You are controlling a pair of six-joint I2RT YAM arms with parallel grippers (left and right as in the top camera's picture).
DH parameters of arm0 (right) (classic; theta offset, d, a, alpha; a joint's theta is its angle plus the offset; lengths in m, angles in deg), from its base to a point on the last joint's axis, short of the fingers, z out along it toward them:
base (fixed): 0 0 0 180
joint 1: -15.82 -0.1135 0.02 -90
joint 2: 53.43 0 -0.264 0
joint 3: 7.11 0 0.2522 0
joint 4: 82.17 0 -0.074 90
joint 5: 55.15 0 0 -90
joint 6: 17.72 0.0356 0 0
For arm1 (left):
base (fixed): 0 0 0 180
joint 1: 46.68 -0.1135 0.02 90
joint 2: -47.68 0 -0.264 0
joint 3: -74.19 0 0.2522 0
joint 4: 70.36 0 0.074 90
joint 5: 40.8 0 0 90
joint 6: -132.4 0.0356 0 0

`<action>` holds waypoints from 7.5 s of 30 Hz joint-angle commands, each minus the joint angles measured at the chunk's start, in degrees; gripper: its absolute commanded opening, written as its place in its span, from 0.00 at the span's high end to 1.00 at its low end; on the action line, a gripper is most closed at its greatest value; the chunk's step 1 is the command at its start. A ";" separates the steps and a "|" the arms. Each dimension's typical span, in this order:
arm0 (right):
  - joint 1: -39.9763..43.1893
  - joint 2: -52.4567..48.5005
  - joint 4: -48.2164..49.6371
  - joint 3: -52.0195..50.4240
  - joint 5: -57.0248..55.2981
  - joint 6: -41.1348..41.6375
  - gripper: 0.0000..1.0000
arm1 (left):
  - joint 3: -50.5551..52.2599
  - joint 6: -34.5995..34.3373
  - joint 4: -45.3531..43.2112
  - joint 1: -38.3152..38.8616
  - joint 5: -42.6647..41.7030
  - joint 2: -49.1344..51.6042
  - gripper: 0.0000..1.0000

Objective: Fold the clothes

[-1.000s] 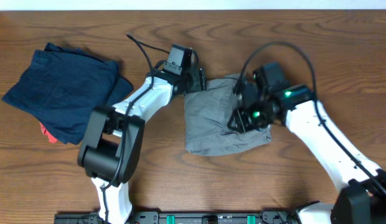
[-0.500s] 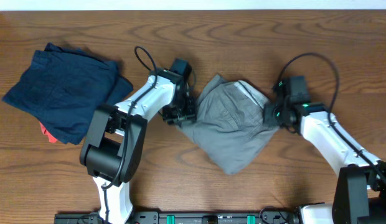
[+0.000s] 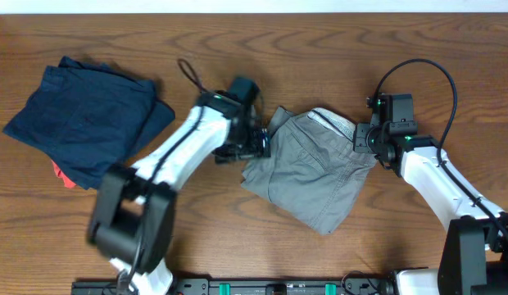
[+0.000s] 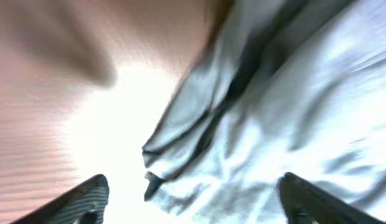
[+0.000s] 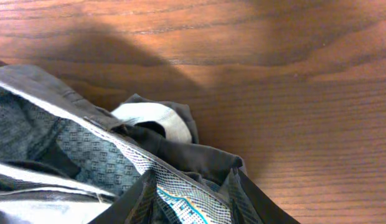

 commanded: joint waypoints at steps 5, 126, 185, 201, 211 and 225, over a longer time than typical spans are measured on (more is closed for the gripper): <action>-0.57 6.80 3.58 3.32 29.79 -9.25 0.80 | 0.02 -0.13 -1.55 -1.16 3.30 -3.50 0.10; 1.70 9.11 -19.76 1.90 -0.94 8.46 0.66 | 1.22 17.20 -21.66 -60.81 0.57 -17.90 0.89; 1.70 9.11 -20.63 1.90 7.63 6.23 0.01 | 1.03 13.99 -30.97 -64.30 -19.08 0.70 0.02; 5.70 8.94 -8.09 1.90 10.84 5.46 0.01 | 1.01 20.44 -13.84 -34.80 -5.14 -14.51 0.02; 6.49 8.98 -33.27 1.57 9.53 7.45 0.01 | 2.97 20.37 24.37 -21.00 4.42 -14.01 0.02; 0.35 40.41 -30.49 -12.02 5.16 15.34 0.01 | 24.04 8.61 17.51 -19.78 6.25 -45.40 0.02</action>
